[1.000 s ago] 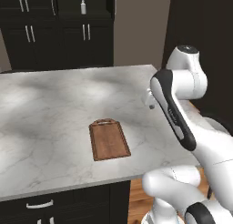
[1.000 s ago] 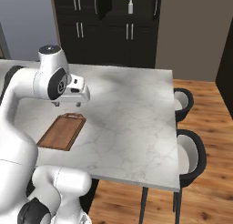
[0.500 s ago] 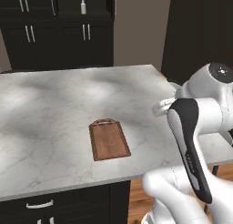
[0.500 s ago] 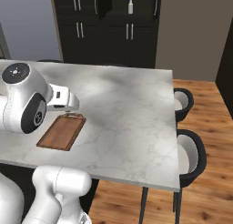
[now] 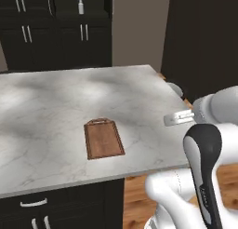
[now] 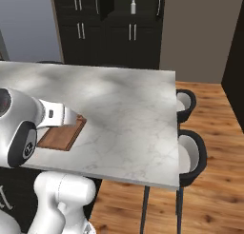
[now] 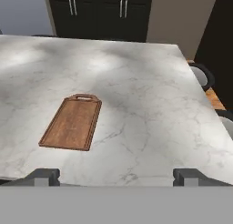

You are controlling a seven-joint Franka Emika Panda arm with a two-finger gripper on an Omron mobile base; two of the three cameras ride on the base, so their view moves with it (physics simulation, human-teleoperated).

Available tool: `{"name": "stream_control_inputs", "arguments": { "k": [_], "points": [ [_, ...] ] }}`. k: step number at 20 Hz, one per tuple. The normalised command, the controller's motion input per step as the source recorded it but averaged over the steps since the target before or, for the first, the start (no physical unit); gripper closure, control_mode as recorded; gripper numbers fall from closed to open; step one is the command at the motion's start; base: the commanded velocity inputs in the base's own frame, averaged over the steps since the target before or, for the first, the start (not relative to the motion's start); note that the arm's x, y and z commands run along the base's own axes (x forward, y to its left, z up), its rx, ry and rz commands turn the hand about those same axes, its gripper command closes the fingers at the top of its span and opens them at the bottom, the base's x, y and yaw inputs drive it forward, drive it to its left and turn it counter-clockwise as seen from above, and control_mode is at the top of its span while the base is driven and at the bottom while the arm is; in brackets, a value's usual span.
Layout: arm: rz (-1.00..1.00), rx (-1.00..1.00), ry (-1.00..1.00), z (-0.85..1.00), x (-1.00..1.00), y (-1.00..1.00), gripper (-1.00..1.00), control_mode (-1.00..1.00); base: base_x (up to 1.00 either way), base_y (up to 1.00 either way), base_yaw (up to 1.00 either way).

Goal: Grab the spray bottle from the cabinet, then place it next to the cutting board for sanitizing. Then grab the dish brush from the countertop next to the sink and place it next to the cutting board.

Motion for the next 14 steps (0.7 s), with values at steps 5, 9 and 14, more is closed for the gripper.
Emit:
{"name": "stream_control_inputs", "arguments": {
  "k": [5,9,14],
  "points": [
    [0.00,0.00,0.00,0.00,0.00,0.00,-1.00,1.00,-0.35,-0.98,-0.04],
    [0.00,0.00,0.00,0.00,0.00,0.00,-1.00,1.00,0.12,-1.00,0.00],
    [0.00,0.00,0.00,0.00,0.00,0.00,-1.00,1.00,0.22,-1.00,0.00]
  ]
}}
